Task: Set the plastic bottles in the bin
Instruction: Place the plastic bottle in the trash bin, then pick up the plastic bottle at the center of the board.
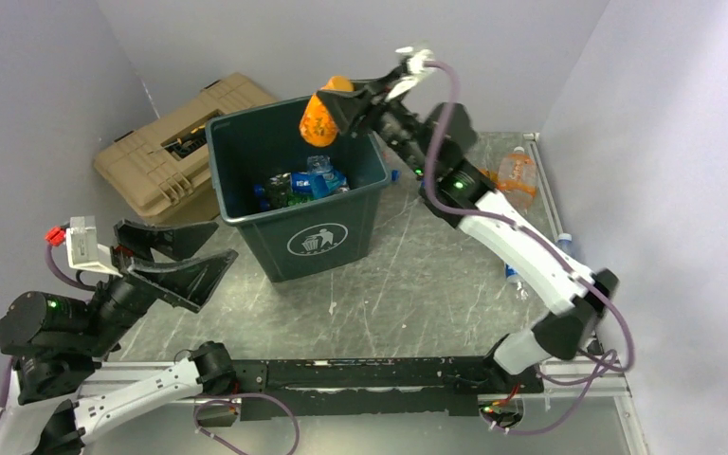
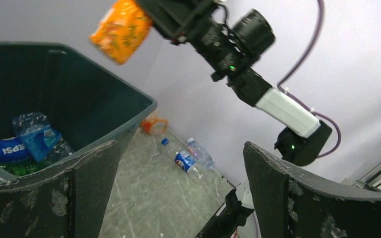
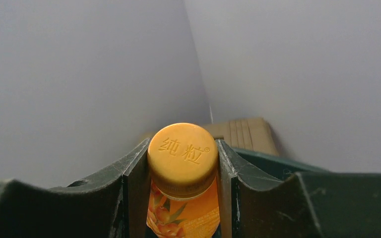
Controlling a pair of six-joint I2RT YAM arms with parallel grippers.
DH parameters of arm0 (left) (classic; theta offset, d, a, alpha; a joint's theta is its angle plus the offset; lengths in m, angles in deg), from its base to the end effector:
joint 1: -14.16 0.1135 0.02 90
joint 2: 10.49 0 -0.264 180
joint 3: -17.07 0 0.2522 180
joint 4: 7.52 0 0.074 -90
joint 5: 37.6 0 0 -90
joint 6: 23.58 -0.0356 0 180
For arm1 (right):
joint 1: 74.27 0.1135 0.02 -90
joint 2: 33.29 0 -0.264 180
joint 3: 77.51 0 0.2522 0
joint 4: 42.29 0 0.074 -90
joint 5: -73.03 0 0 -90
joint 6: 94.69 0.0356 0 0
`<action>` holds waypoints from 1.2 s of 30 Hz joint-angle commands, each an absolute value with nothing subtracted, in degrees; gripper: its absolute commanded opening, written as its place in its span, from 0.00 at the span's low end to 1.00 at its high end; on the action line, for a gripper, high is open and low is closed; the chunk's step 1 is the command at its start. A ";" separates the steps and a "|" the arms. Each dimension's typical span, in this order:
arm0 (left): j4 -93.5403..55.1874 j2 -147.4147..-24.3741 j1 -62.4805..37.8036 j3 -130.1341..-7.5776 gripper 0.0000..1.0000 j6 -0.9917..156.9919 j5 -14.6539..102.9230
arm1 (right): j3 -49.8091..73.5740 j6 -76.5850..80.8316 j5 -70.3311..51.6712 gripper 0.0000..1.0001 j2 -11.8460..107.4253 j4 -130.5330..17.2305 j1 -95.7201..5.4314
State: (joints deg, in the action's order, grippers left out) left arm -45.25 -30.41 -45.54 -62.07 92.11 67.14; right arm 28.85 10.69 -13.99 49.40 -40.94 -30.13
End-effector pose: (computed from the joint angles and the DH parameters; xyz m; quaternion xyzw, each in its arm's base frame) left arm 0.0087 0.0031 0.4598 0.0619 0.5648 -0.5028 0.6514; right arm 0.2260 0.2219 0.5229 -0.1546 0.5147 0.4307 0.7251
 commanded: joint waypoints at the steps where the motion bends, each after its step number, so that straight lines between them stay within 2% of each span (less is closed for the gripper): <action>1: -48.48 -31.15 -45.60 -62.74 0.99 93.24 66.94 | 37.05 9.07 -14.79 0.00 56.98 -49.06 -29.89; 6: -52.07 -31.56 -45.60 -63.80 0.99 94.05 67.48 | 43.46 8.45 -12.79 0.01 63.66 -56.50 -29.89; 9: -52.44 -30.76 -45.60 -63.30 0.99 94.15 67.83 | 46.87 8.00 -12.23 0.43 65.86 -60.76 -29.89; 11: -52.48 -30.49 -45.60 -63.07 0.99 93.98 68.13 | 46.78 8.28 -12.51 0.60 65.90 -60.92 -29.89; 13: -52.66 -30.44 -45.60 -63.21 0.99 93.61 68.47 | 46.31 8.56 -12.85 0.70 65.25 -60.24 -29.89; 17: -52.39 -30.94 -45.60 -63.42 0.99 92.03 69.39 | 45.85 8.22 -13.55 0.74 62.08 -60.59 -29.89; 22: -54.68 -35.34 -45.60 -66.28 0.99 88.38 70.65 | 39.54 5.63 -16.80 0.79 51.51 -61.28 -29.97; 29: -55.09 -41.25 -45.60 -69.73 1.00 85.55 70.15 | 20.39 2.24 -36.13 0.81 29.35 -67.70 -31.55; 32: -50.58 -39.48 -45.60 -66.33 0.99 85.05 69.02 | 9.77 9.87 -42.42 0.81 20.96 -73.26 -37.61; 36: -46.87 -38.62 -45.60 -64.08 1.00 85.02 67.72 | -4.43 22.07 -37.26 0.81 13.50 -78.31 -54.74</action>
State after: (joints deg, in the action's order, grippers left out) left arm -52.61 -39.53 -45.54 -64.78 86.39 68.97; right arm 6.59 10.42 -35.95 14.89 -68.44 -42.98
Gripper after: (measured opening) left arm 0.994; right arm 0.811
